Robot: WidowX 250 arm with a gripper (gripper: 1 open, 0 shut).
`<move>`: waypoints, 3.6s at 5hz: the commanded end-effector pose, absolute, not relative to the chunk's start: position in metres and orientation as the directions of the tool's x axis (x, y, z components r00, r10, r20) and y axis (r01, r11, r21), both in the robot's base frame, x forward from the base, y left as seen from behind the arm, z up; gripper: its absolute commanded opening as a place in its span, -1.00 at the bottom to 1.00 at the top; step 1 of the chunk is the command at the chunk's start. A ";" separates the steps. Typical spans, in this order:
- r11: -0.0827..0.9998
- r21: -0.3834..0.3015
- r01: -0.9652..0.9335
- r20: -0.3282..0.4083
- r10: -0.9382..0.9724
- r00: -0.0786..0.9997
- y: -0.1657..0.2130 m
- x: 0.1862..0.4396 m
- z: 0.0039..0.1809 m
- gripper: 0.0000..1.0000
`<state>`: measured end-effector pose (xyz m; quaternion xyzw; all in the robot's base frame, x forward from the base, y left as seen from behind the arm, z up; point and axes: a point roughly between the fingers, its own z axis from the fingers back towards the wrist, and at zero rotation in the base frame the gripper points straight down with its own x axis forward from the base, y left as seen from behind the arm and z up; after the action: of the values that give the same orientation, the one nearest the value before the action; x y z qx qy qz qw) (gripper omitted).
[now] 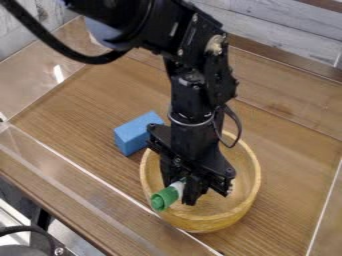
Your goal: Remove the green marker from inside the brown bowl and put it on the table
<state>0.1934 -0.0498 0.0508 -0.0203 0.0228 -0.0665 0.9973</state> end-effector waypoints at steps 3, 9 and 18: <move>0.991 -0.043 0.123 0.008 -0.123 0.992 -0.044 0.203 0.068 -1.00; 0.993 -0.044 0.113 0.024 -0.112 0.993 -0.037 0.207 0.071 -1.00; 0.994 -0.060 0.096 0.055 -0.093 0.994 -0.032 0.209 0.072 -1.00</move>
<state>0.2012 -0.0324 0.0608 -0.0304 0.0028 -0.0493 0.9983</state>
